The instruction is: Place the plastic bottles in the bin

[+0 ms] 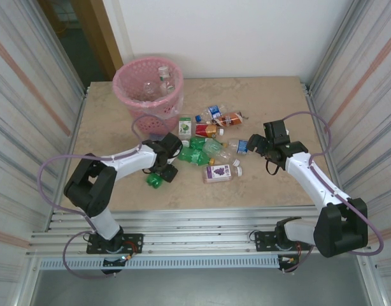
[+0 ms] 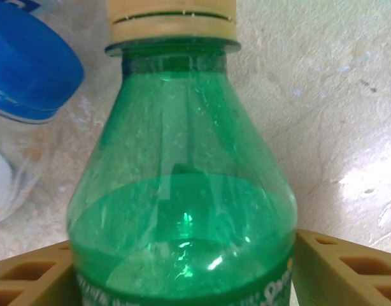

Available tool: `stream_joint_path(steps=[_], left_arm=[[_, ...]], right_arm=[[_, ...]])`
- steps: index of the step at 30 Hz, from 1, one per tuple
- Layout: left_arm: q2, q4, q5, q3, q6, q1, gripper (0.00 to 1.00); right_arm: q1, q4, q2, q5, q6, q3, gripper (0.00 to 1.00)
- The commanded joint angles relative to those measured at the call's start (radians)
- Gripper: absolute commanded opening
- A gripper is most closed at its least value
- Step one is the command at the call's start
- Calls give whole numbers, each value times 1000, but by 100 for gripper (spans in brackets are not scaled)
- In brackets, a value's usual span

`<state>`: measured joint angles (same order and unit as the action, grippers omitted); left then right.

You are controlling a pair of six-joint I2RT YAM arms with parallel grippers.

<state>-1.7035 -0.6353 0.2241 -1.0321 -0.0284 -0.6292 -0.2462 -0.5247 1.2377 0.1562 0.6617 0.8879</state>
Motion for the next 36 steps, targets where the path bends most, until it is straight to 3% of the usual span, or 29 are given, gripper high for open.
stream_joint_path(steps=[1,11,14,23,27,31,36], left_arm=[[-32,-25,-25,-35,10,-12,67],[-15,-29,-38,-45,-4,-32,51],[31,-29,-34,-42,-9,-41,42],[214,-26,-26,-58,-22,-48,26],[301,0,-18,-75,-23,-58,25],[389,85,9,-87,-19,-65,21],[483,322,20,-80,29,-54,20]], right_arm=[[7,-6,-8,3,-11,-7,98],[13,-12,-11,4,-17,-2,98],[13,-14,-5,2,-19,5,98],[14,-15,-1,-4,-20,17,98],[13,-15,0,-3,-20,19,98],[13,-5,3,-3,-20,16,98],[13,2,13,-14,-13,16,98]])
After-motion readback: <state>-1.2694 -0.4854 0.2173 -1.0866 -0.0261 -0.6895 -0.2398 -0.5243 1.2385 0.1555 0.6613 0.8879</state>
